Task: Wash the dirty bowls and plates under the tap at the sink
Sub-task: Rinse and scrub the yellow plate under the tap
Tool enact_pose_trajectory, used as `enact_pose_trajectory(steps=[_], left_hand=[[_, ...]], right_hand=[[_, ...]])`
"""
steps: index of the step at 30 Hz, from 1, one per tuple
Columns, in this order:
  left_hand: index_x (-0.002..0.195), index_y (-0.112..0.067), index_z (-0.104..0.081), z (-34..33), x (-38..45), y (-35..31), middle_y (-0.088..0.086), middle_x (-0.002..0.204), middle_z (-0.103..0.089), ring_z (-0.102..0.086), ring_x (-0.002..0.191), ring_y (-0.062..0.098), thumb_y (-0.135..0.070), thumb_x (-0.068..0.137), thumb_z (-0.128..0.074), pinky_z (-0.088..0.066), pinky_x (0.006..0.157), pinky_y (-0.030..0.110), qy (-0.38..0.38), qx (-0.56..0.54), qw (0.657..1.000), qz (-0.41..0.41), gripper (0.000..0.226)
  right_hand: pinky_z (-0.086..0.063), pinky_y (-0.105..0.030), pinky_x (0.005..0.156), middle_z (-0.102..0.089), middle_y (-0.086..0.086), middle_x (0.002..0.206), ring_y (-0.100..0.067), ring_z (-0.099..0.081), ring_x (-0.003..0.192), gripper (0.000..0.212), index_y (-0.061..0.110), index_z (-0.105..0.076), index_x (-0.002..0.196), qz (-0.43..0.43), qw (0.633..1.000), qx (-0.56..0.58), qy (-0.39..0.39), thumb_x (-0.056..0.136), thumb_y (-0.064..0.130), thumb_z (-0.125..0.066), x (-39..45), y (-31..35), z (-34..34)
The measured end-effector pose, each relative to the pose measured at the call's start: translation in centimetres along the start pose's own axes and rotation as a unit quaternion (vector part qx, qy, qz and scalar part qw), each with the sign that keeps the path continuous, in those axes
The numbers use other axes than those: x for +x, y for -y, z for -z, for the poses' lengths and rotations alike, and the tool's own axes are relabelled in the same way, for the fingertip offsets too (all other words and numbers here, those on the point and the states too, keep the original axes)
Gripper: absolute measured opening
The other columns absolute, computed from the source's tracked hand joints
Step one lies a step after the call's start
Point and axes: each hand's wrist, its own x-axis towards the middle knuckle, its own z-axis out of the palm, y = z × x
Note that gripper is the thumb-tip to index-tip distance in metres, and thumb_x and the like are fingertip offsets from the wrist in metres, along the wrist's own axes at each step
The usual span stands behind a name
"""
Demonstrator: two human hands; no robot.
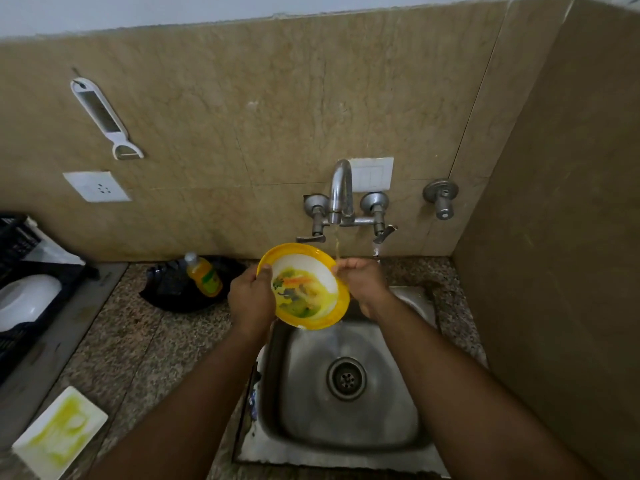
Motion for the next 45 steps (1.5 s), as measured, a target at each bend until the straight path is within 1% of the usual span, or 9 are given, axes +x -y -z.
enact_pose_trajectory(steps=[3, 8, 11, 16, 21, 25, 30, 37, 45], left_hand=[[0.091, -0.026, -0.078, -0.7, -0.9, -0.4, 0.005, 0.087, -0.077, -0.073, 0.086, 0.03, -0.054, 0.087, -0.055, -0.06, 0.082, 0.057, -0.023, -0.016, 1.0, -0.008, 0.036], [0.087, -0.046, -0.077, -0.7, -1.5, -0.3, 0.003, 0.092, -0.078, -0.074, 0.09, 0.03, -0.051, 0.091, -0.053, -0.06, 0.084, 0.058, -0.053, -0.07, 0.996, -0.01, 0.024], [0.088, -0.05, -0.076, -1.1, -2.1, -0.1, 0.002, 0.096, -0.078, -0.074, 0.094, 0.027, -0.053, 0.09, -0.053, -0.06, 0.087, 0.057, -0.068, -0.085, 0.994, -0.017, 0.023], [0.092, -0.042, -0.074, -0.9, -1.7, 0.5, 0.003, 0.098, -0.076, -0.073, 0.094, 0.028, -0.057, 0.09, -0.05, -0.06, 0.087, 0.058, -0.109, -0.123, 0.986, -0.024, 0.028], [0.107, -0.025, -0.074, -1.6, -2.4, 0.4, 0.004, 0.102, -0.075, -0.071, 0.096, 0.027, -0.051, 0.096, -0.047, -0.059, 0.089, 0.055, -0.133, -0.102, 0.984, -0.051, 0.039], [0.112, -0.014, -0.072, -1.5, -2.3, 0.0, 0.01, 0.103, -0.074, -0.07, 0.095, 0.032, -0.046, 0.097, -0.045, -0.058, 0.087, 0.056, -0.16, -0.122, 0.979, -0.041, 0.044], [0.099, -0.035, -0.072, -1.5, -2.2, 0.0, 0.002, 0.108, -0.074, -0.07, 0.1, 0.028, -0.054, 0.088, -0.055, -0.058, 0.089, 0.057, -0.068, -0.113, 0.991, 0.018, 0.027], [0.116, -0.018, -0.073, 1.0, 0.0, -2.8, 0.012, 0.11, -0.077, -0.073, 0.102, 0.037, -0.055, 0.097, -0.06, -0.061, 0.086, 0.055, 0.154, -0.142, 0.964, 0.164, 0.044], [0.072, -0.018, -0.064, 1.1, 1.5, -2.7, 0.01, 0.08, -0.068, -0.068, 0.088, 0.037, -0.035, 0.102, -0.061, -0.059, 0.083, 0.054, 0.02, 0.001, 0.997, 0.07, 0.035]], right_hand=[[-0.059, -0.026, 0.063, -0.076, -0.009, 0.085, -0.019, -0.068, 0.073, 0.011, 0.001, -0.077, 0.102, 0.015, 0.998, 0.013, -0.06, 0.093, 0.004, -0.071, -0.2, 0.6, -0.6], [-0.059, -0.038, 0.056, -0.076, -0.009, 0.096, -0.025, -0.071, 0.073, 0.028, 0.013, -0.071, 0.115, -0.042, 0.994, 0.029, 0.097, 0.099, -0.001, -0.052, -1.3, 1.2, 0.8], [-0.055, -0.032, 0.046, -0.072, -0.012, 0.087, -0.018, -0.065, 0.056, 0.017, 0.017, -0.071, 0.101, -0.005, 0.999, -0.03, 0.018, 0.104, 0.018, -0.055, -1.6, 1.7, 0.2], [-0.06, -0.037, 0.052, -0.075, -0.01, 0.107, -0.028, -0.072, 0.079, 0.035, 0.021, -0.063, 0.131, -0.043, 0.983, 0.049, 0.174, 0.103, 0.005, -0.049, -2.5, 2.5, 0.7], [-0.061, -0.043, 0.059, -0.077, -0.006, 0.093, -0.022, -0.071, 0.07, 0.029, 0.015, -0.064, 0.132, -0.002, 0.999, 0.0, 0.053, 0.108, 0.019, -0.048, -2.6, 2.3, -0.8], [-0.062, -0.042, 0.061, -0.076, -0.006, 0.103, -0.025, -0.073, 0.079, 0.039, 0.023, -0.062, 0.131, -0.029, 0.983, 0.063, 0.168, 0.103, 0.002, -0.047, -3.2, 2.6, -0.3], [-0.061, -0.052, 0.069, -0.076, -0.008, 0.097, -0.028, -0.072, 0.08, 0.025, 0.018, -0.067, 0.121, 0.002, 0.998, 0.007, 0.061, 0.106, 0.01, -0.048, -2.8, 3.0, -0.3], [-0.061, -0.047, 0.082, -0.077, -0.009, 0.107, -0.026, -0.07, 0.088, 0.027, 0.019, -0.07, 0.127, 0.01, 0.996, -0.072, 0.052, 0.103, 0.02, -0.058, -1.7, 4.0, 0.7], [-0.063, -0.043, 0.059, -0.077, -0.013, 0.099, -0.03, -0.073, 0.08, 0.032, 0.012, -0.067, 0.126, -0.037, 0.989, 0.019, 0.142, 0.101, 0.001, -0.05, -3.1, 3.7, 1.4]])
